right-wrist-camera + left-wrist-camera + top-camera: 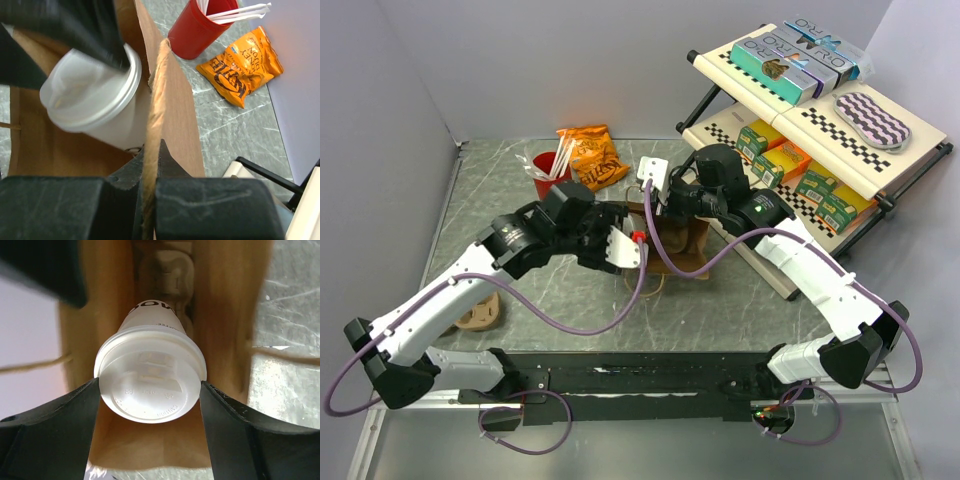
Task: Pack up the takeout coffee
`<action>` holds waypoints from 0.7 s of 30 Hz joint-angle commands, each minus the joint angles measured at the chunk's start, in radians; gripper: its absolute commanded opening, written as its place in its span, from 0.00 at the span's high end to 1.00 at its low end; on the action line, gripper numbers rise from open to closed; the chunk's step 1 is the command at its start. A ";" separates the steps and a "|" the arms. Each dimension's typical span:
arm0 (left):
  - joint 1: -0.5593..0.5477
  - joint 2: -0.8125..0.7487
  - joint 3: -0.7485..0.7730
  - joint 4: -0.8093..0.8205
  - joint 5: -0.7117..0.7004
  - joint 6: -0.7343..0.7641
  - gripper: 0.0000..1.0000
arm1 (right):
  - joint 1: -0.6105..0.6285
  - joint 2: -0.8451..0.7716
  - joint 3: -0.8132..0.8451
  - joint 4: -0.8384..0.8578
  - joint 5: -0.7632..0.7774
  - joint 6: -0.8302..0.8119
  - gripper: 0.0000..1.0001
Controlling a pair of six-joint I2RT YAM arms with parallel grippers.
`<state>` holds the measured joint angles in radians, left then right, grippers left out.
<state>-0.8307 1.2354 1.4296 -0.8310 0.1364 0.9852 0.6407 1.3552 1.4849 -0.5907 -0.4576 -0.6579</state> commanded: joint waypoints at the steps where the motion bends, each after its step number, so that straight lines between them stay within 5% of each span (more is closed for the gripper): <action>1: -0.039 0.012 -0.026 0.038 -0.026 0.070 0.99 | -0.003 -0.045 0.012 0.038 -0.010 0.020 1.00; 21: -0.050 0.082 0.020 0.013 0.003 -0.002 0.99 | 0.005 -0.071 -0.014 0.049 -0.023 0.021 1.00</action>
<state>-0.8787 1.3476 1.3991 -0.8204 0.0845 1.0237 0.6418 1.3293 1.4662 -0.5858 -0.4686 -0.6441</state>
